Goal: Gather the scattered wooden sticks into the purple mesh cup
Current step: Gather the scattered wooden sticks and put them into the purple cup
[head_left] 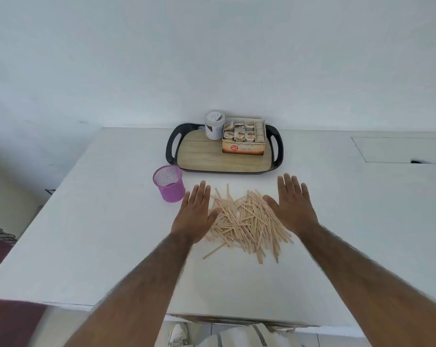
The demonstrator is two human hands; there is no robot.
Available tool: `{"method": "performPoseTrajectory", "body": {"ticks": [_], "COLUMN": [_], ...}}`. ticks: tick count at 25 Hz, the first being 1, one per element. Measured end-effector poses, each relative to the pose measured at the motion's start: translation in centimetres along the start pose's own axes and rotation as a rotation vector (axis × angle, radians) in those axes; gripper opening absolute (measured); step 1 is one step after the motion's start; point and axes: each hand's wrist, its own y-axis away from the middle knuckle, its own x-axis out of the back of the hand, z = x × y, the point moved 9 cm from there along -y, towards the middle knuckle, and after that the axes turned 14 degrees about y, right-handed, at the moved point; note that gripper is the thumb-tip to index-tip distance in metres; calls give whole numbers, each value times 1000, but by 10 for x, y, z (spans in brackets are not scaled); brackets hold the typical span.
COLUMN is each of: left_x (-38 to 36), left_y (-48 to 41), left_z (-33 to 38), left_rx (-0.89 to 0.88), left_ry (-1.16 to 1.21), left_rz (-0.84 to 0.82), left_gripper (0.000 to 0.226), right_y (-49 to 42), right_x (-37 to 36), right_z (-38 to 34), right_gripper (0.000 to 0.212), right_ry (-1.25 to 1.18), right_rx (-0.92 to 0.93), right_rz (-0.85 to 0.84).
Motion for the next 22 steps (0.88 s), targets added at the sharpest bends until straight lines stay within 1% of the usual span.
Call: {"method": "performPoseTrajectory", "body": {"ticks": [4,9,14,18,22], "left_x": [-25,-45,-52,-50,-49], "left_y": [16,25,30,30,26], "left_z": [-17,-24,-24,-24,-18], "left_rx": [67,88,77,70,73], "left_ry": [6,38,33,50,88], "left_rz": [-68,-112,-77,-46,-44], "left_gripper": [79,83,82,82,82], "right_y": [16,26,31,32,28], "right_x": [-28,-56,-72,-67,-42], "right_z": [-6,-8,-7,-9,-28], "right_gripper": [90,99,97,89,60], "right_ry": [26,22,-33,-93,-134], "right_rx": [36,75,67,43,71], "right_rz": [-85,-155,-180,-157,-71]}}
